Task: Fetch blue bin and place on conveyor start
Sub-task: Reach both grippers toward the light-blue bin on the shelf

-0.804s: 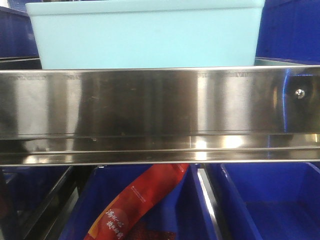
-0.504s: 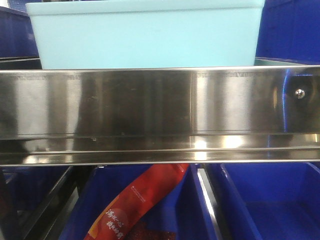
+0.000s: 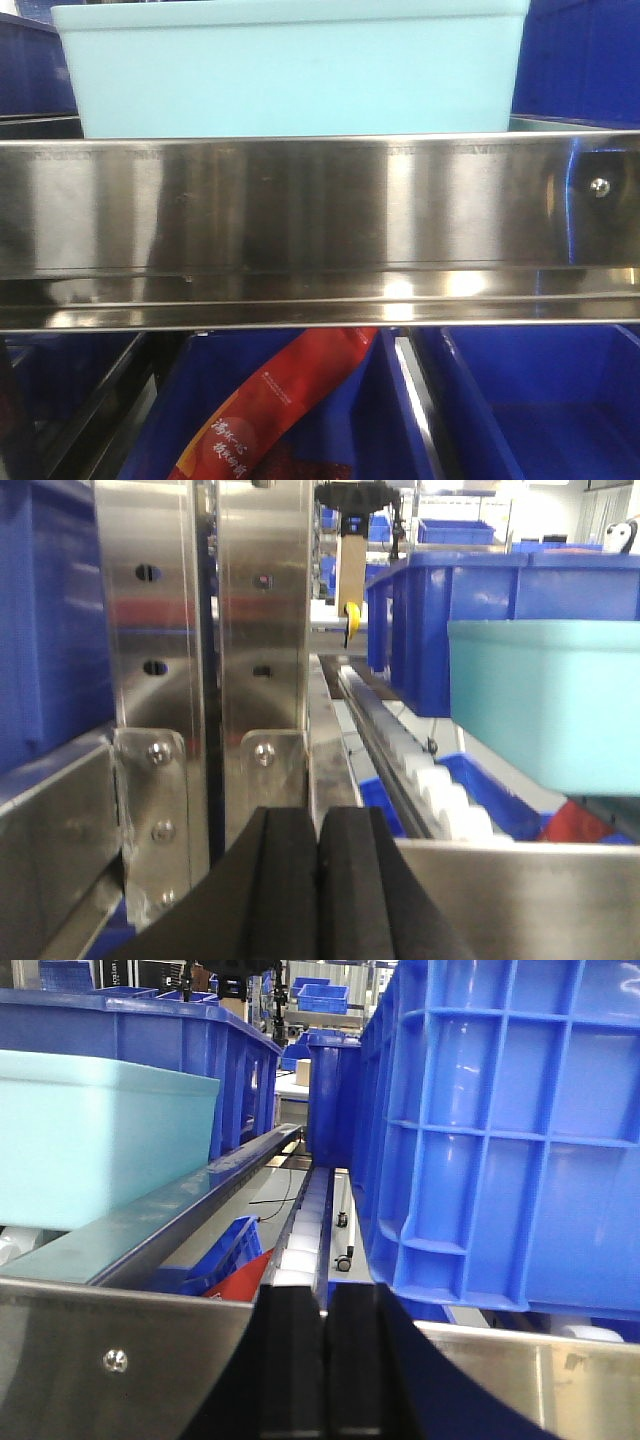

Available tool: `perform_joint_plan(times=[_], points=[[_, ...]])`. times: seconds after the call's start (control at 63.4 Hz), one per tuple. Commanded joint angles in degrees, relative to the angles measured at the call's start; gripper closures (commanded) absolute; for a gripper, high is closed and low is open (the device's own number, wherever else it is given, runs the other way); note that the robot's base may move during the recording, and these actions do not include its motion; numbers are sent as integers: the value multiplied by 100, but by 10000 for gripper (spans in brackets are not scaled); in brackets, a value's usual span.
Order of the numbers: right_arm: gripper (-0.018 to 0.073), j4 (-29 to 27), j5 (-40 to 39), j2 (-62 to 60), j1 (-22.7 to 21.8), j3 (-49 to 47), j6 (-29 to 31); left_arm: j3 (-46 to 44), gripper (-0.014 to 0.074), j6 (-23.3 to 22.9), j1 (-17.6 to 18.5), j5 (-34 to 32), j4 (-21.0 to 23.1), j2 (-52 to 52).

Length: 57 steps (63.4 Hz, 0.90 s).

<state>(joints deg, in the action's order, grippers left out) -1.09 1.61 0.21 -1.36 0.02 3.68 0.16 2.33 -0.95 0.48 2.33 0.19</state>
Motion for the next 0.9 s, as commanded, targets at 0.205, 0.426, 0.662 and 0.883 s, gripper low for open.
perform_joint_plan(times=[0.205,0.426,0.662,0.883], points=[[726,-21,411,-21,-23,-841,40,-821,707,12,-6,311,-436,-19],[726,-21,2171,451,-23,-2472,40,-2309,707,12,-6,1697,-565,460],[726,-21,3185,1971,-23,-3898,40,-4003,707,24,-6,3437,-565,2129],[726,-48,2978,2725,-23,-4436,40,-4576,707,24,-6,3716,-543,2931]])
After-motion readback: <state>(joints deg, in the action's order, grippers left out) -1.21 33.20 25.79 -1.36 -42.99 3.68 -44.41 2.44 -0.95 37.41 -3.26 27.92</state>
